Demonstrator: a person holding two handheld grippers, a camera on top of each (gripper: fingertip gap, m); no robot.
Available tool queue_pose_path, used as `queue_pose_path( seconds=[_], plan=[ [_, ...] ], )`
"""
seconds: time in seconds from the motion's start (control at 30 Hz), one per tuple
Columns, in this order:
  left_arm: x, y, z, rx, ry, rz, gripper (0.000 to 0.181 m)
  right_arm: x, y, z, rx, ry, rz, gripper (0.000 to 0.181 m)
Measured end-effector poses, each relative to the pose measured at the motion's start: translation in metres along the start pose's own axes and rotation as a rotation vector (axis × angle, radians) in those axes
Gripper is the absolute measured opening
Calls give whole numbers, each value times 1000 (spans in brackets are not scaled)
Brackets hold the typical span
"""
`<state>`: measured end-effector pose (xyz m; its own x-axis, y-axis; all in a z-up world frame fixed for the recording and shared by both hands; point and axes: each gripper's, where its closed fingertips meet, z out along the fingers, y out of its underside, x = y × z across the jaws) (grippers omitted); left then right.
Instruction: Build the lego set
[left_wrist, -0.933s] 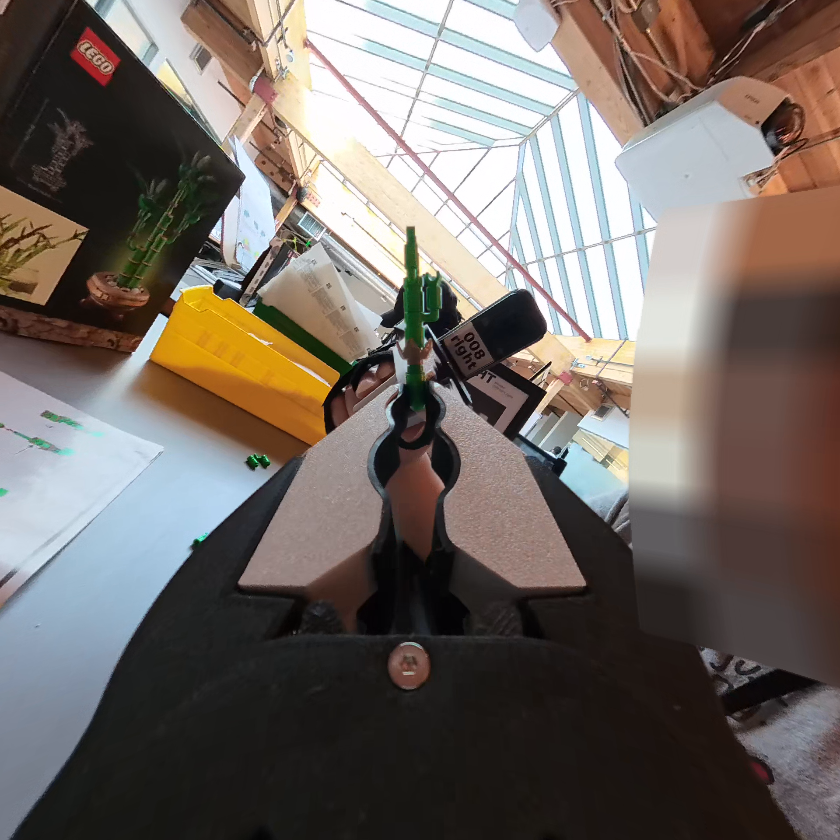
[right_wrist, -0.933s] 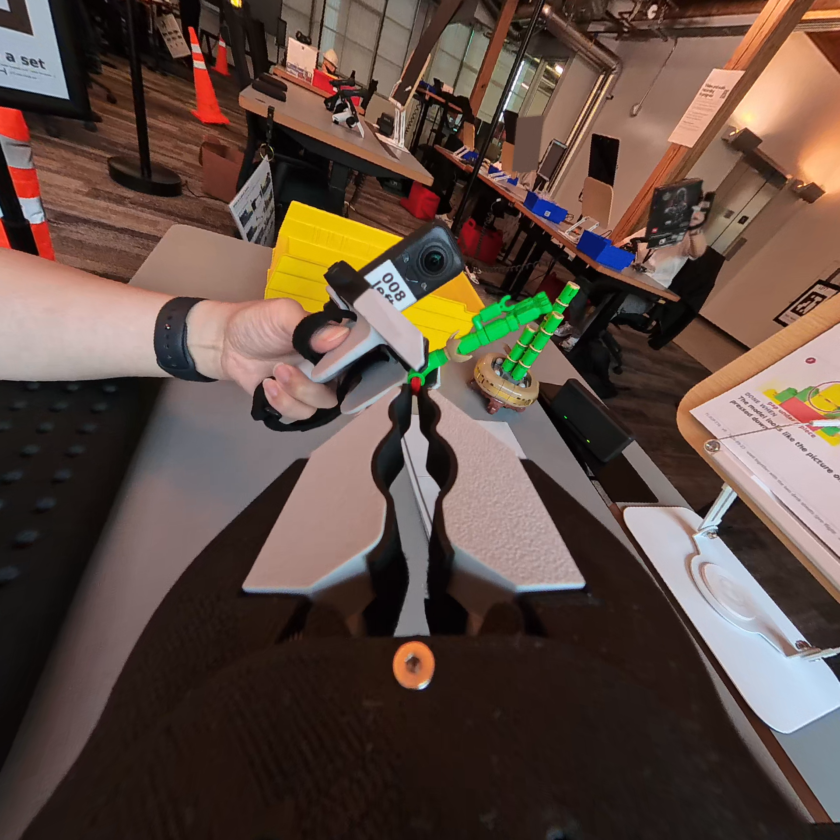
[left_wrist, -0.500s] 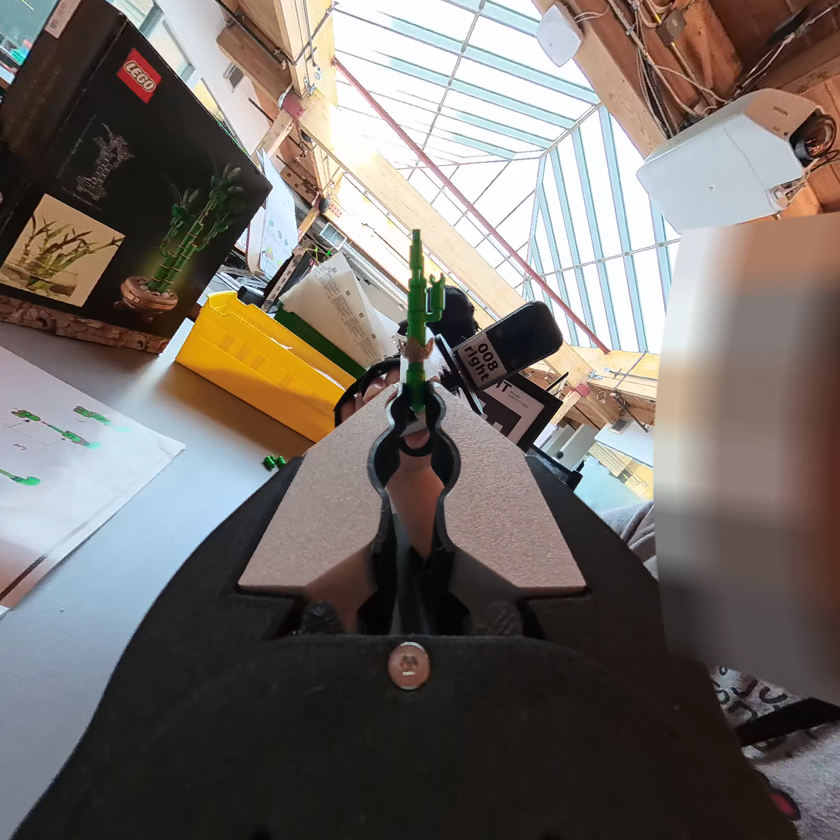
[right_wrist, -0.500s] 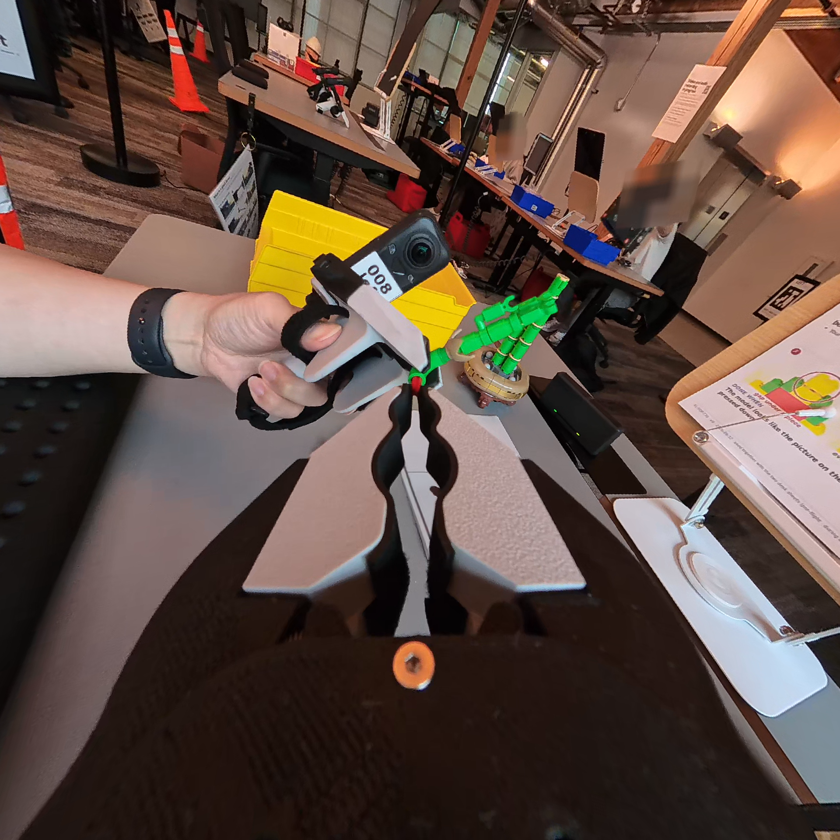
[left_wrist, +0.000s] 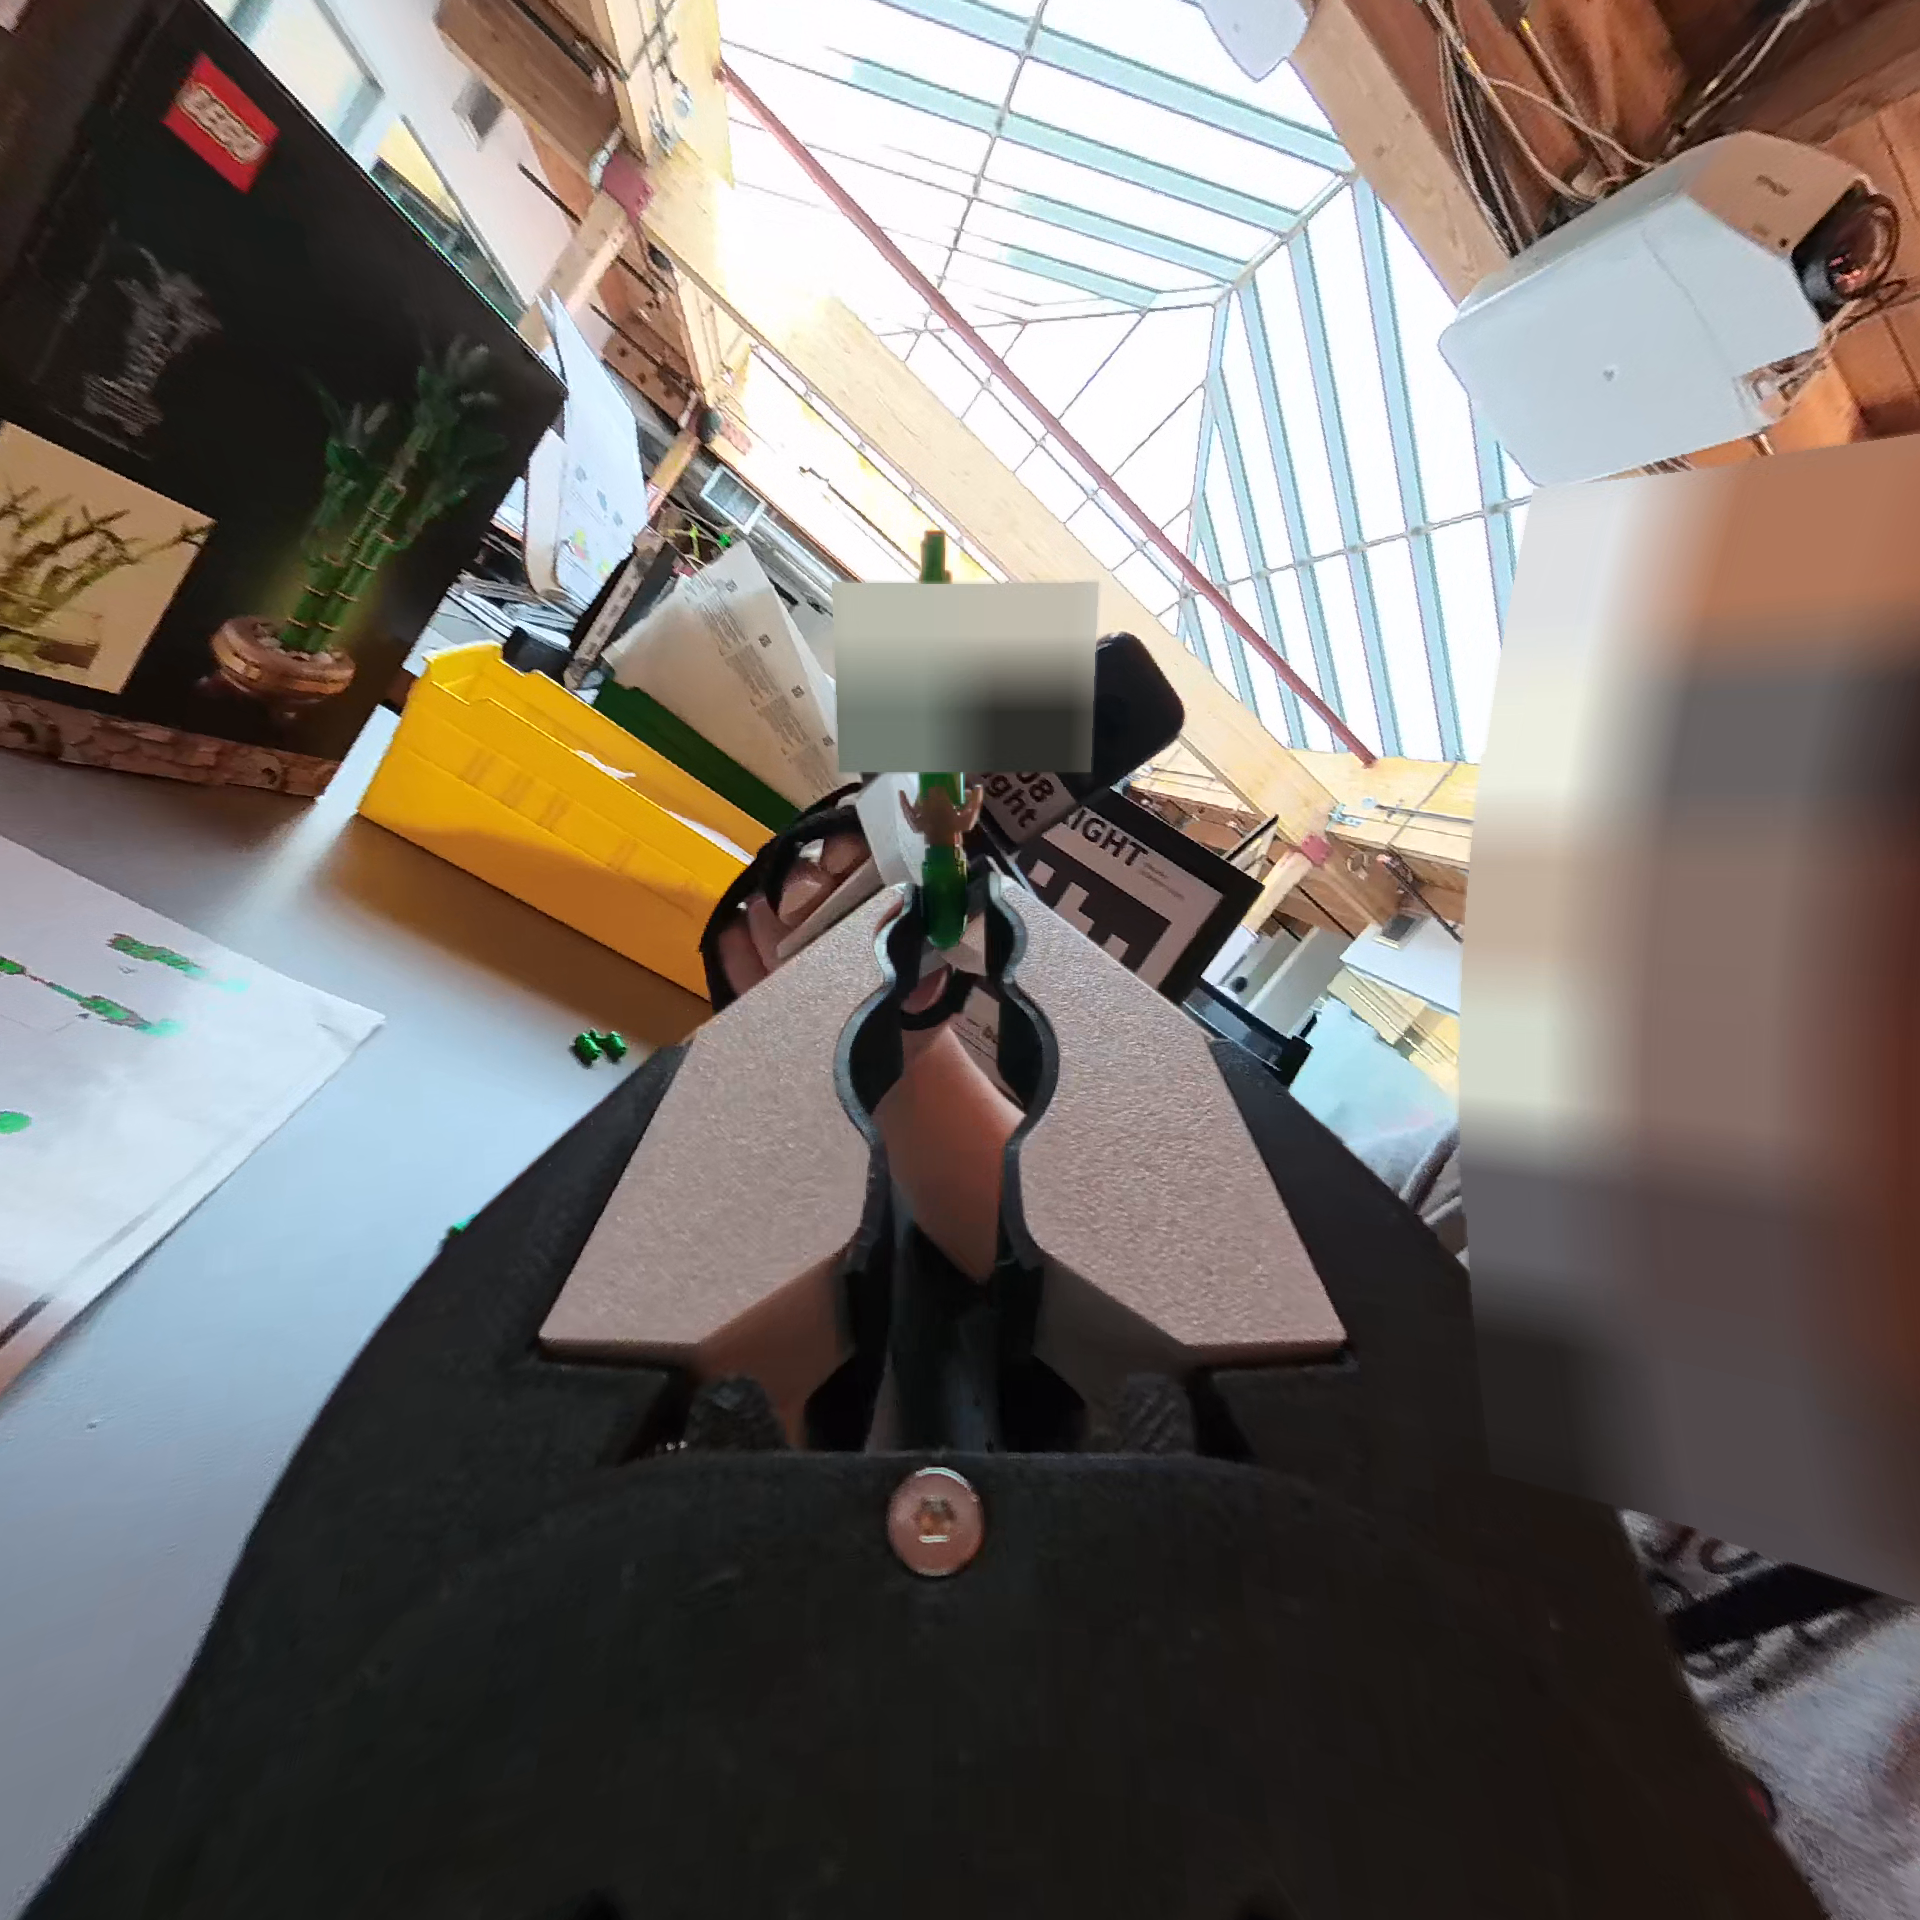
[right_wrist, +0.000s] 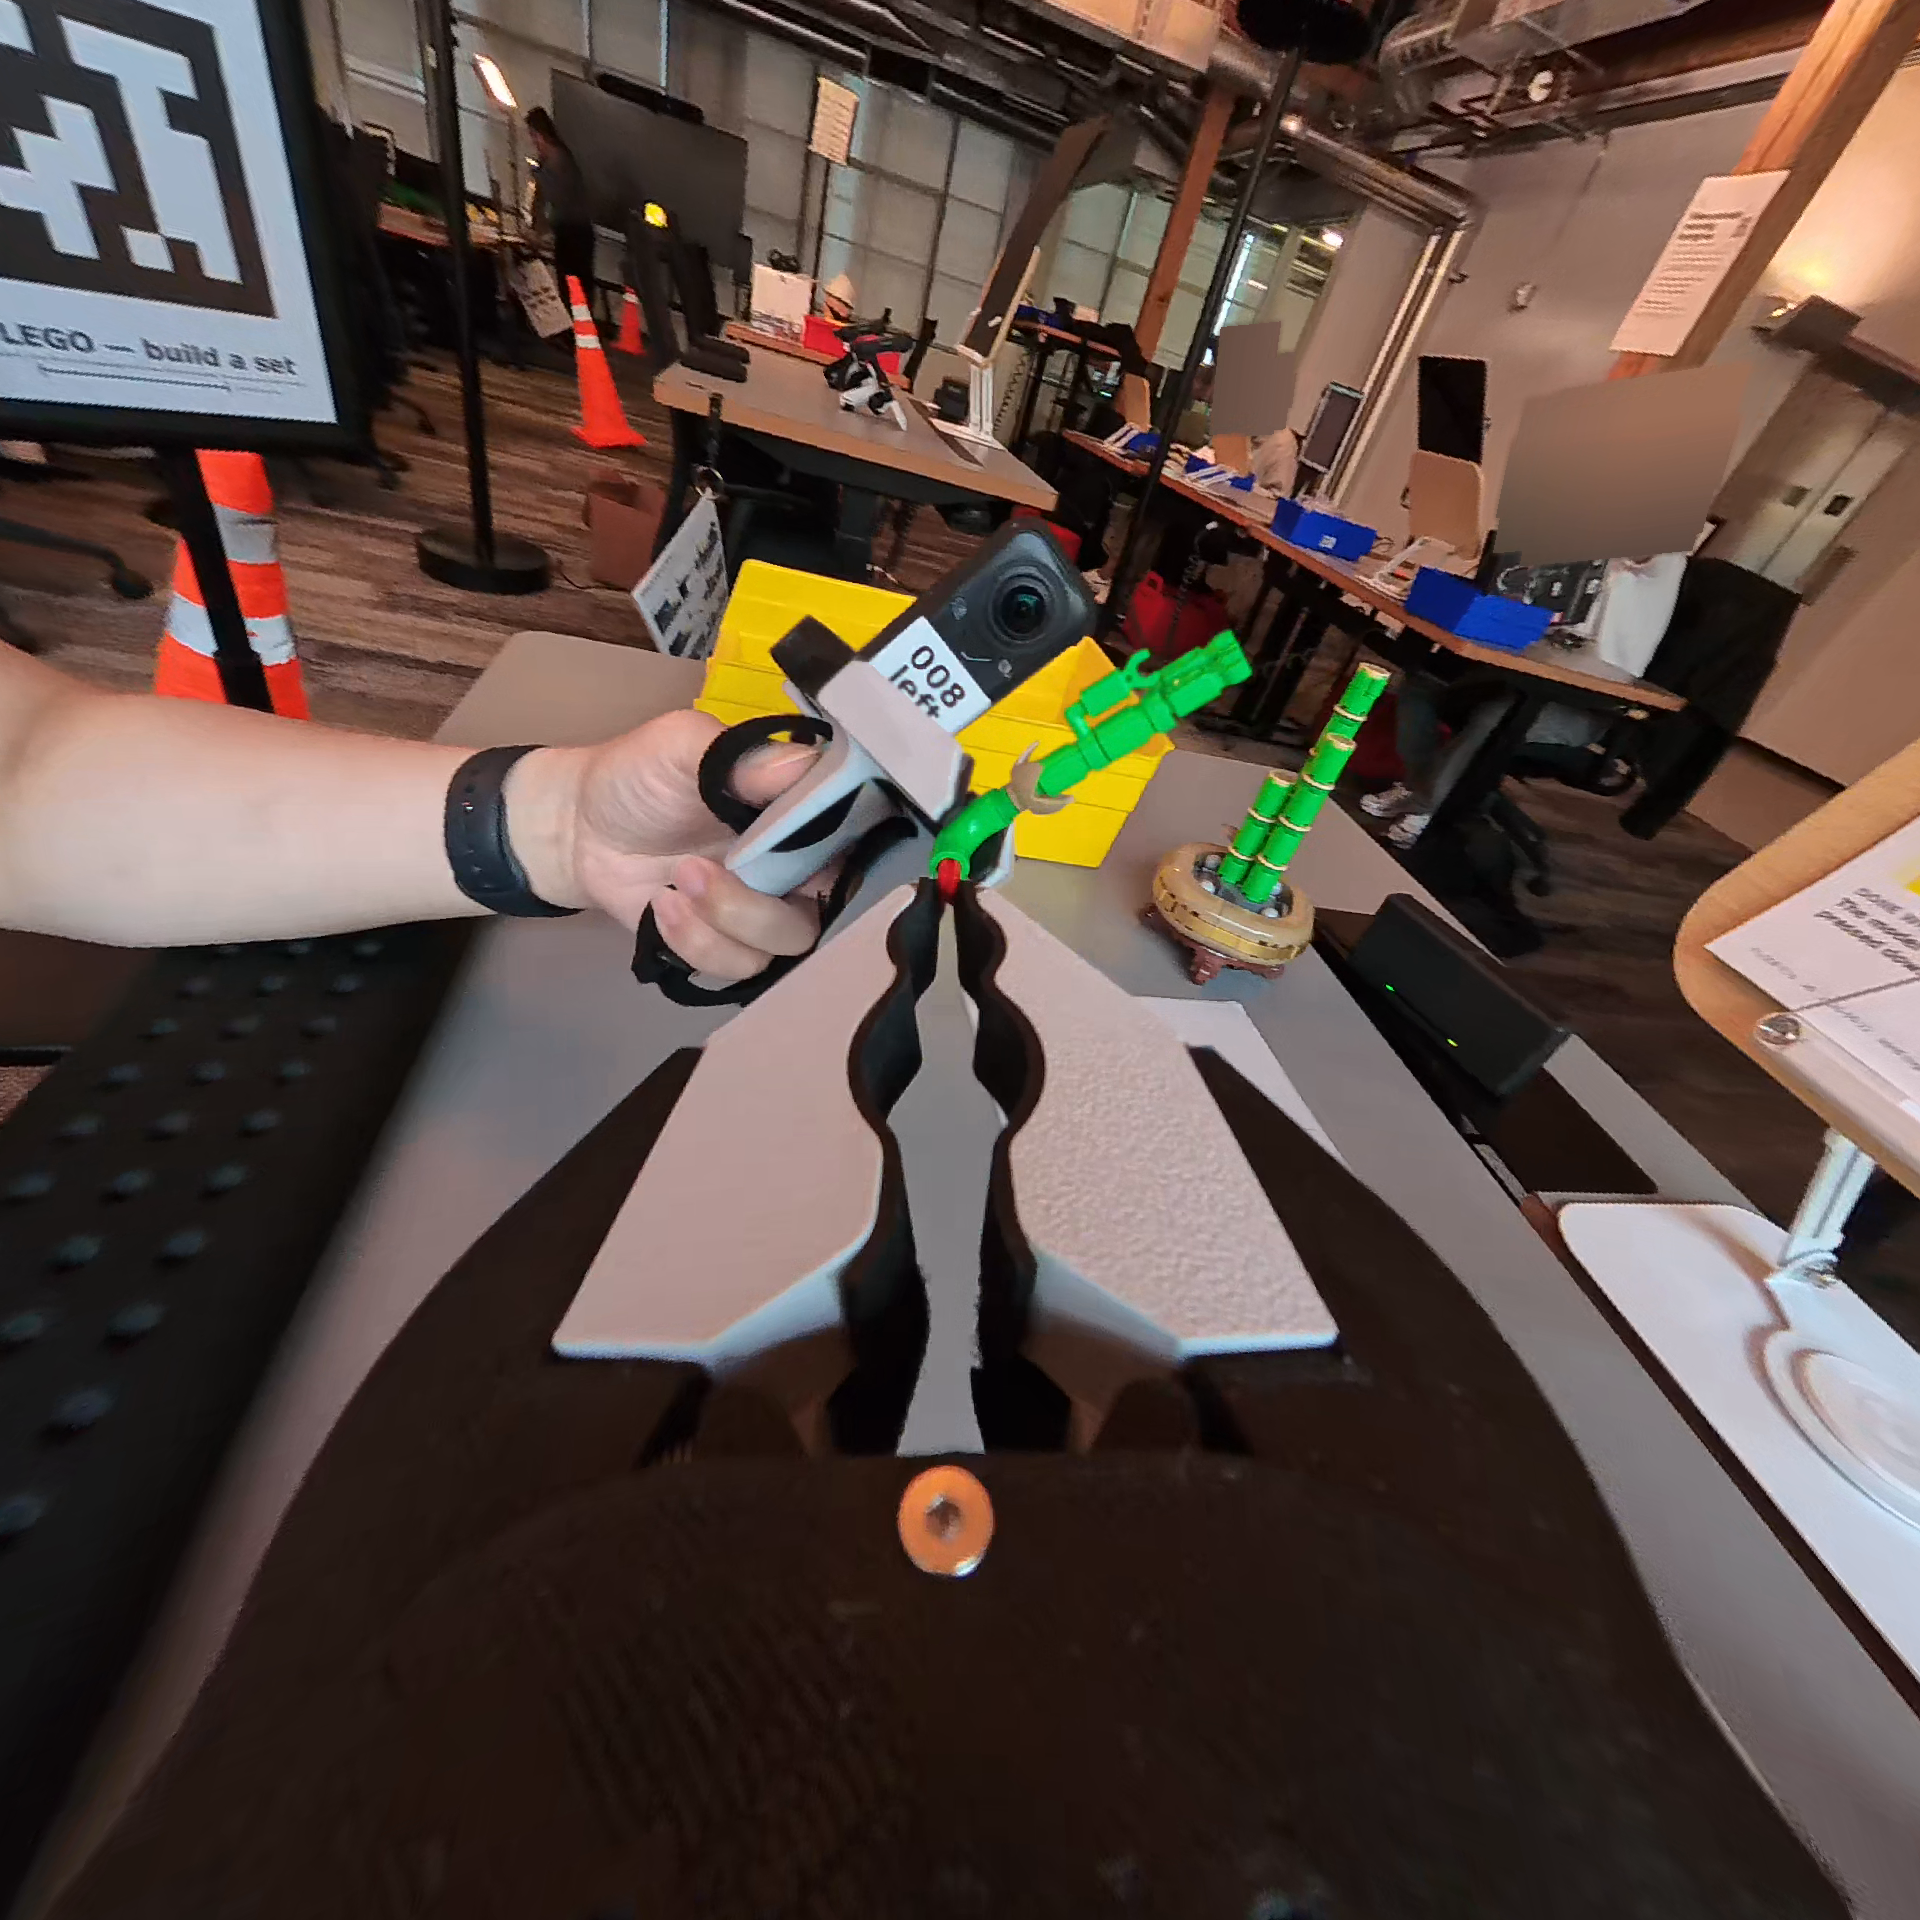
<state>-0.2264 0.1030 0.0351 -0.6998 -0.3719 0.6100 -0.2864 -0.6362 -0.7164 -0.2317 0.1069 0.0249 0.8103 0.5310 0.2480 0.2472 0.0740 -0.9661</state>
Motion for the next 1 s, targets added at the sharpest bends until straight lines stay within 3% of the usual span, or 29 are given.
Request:
queue_pose_path(
  seconds=[0.03,0.83,1.0],
  plan=[
    [1,1,0,-7,13,-9,11,-1,0,0,3,-10,2,2],
    [-10,20,-2,-142,-33,-53,6,-7,15,-8,-67,-80,-36,3],
    [-10,23,-3,-169,-49,4,6,-8,14,-8,-67,-87,-39,3]
  ],
)
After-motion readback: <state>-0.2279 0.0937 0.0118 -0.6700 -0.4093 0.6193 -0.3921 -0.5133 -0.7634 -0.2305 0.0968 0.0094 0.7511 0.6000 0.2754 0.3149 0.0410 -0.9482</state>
